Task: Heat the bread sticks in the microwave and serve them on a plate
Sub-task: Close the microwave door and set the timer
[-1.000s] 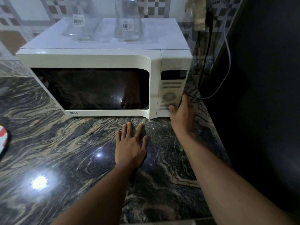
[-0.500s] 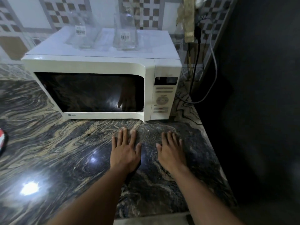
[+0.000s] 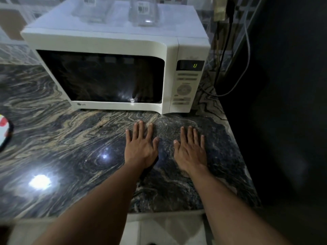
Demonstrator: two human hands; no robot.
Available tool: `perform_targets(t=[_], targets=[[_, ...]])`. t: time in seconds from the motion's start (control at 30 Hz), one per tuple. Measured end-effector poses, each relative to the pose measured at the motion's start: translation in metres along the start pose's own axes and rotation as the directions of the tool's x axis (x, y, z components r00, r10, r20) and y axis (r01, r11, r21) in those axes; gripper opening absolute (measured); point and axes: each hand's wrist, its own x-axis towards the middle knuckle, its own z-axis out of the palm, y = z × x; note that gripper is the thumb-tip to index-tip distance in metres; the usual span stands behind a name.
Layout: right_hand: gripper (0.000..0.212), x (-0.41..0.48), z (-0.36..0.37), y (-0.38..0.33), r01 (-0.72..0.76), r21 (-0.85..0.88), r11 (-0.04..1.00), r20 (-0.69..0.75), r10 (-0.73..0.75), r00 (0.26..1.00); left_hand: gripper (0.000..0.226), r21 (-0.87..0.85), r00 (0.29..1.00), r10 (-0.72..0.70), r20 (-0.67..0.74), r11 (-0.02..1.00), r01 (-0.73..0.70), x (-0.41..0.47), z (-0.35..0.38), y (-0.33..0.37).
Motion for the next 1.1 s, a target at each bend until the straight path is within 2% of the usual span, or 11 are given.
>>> perform_targets(t=[0.27, 0.63, 0.87, 1.1], targets=[[0.064, 0.0088, 0.0056, -0.0009, 0.052, -0.023, 0.998, -0.017, -0.053, 0.998, 0.066, 0.016, 0.999, -0.019, -0.035, 1.000, 0.019, -0.0003, 0.0036, 0.0017], [0.064, 0.0082, 0.0077, -0.0004, 0.012, -0.010, 1.000, -0.043, -0.012, 0.999, 0.067, 0.007, 1.000, -0.015, -0.024, 1.000, 0.016, -0.0019, 0.0021, 0.0010], [0.064, 0.0007, 0.0043, 0.0019, 0.014, 0.040, 0.999, 0.007, -0.014, 1.000, 0.067, 0.016, 0.999, -0.016, -0.037, 1.000, 0.016, -0.0016, 0.0034, 0.0000], [0.064, 0.0013, 0.0069, 0.0011, 0.017, 0.003, 1.000, -0.003, -0.017, 1.000, 0.068, 0.015, 0.999, -0.013, -0.036, 1.000, 0.014, -0.0009, 0.0042, -0.0005]])
